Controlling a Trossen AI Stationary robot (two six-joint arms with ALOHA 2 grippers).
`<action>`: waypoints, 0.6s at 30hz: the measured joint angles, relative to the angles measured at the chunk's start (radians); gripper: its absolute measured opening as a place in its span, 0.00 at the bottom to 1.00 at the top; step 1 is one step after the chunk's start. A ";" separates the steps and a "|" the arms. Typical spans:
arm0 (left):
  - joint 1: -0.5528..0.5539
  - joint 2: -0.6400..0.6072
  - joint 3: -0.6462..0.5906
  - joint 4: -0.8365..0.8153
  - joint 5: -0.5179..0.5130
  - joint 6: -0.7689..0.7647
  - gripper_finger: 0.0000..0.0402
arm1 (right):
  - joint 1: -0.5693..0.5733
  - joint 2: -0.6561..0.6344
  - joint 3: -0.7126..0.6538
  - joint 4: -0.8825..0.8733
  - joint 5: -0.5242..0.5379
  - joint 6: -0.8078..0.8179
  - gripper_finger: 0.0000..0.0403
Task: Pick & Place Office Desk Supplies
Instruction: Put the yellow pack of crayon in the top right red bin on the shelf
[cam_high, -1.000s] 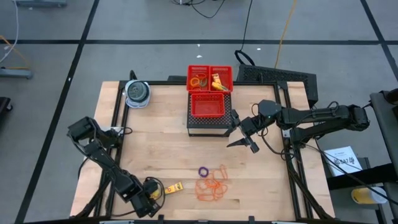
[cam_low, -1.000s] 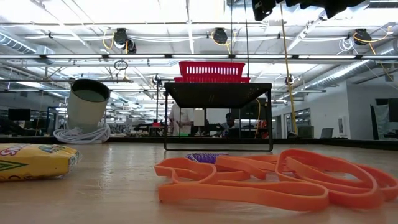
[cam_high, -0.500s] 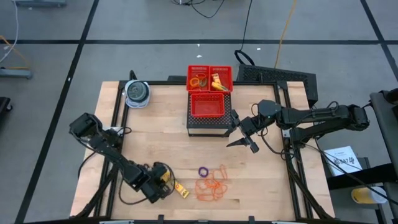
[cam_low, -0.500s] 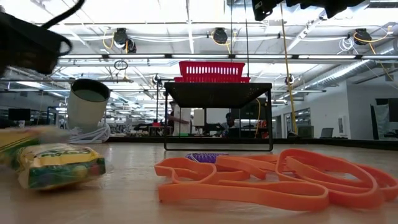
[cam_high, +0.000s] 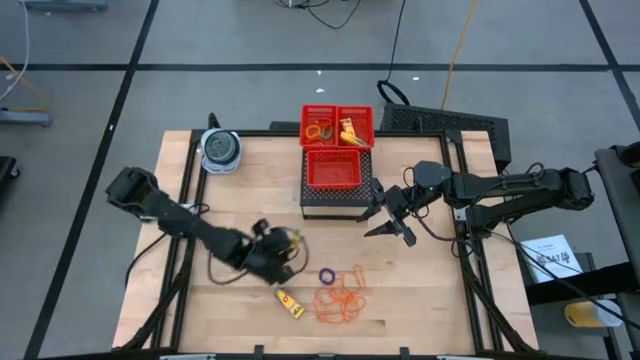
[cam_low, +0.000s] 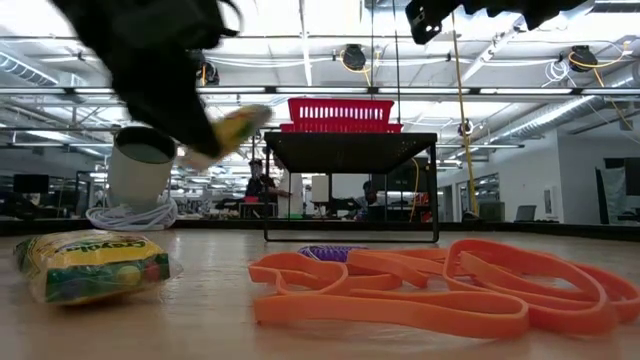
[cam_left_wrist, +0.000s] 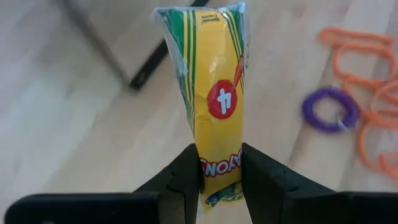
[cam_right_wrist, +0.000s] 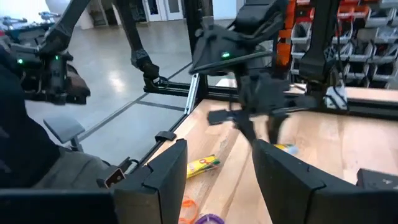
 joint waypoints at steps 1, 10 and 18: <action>0.031 0.005 0.000 0.047 0.026 0.065 0.26 | 0.000 0.003 0.000 0.001 0.000 0.015 0.42; 0.191 0.003 0.002 0.332 0.114 0.451 0.26 | 0.001 0.014 -0.049 -0.004 0.103 0.069 0.42; 0.207 0.002 0.002 0.640 0.189 0.630 0.26 | 0.000 0.015 -0.178 0.162 0.391 0.068 0.43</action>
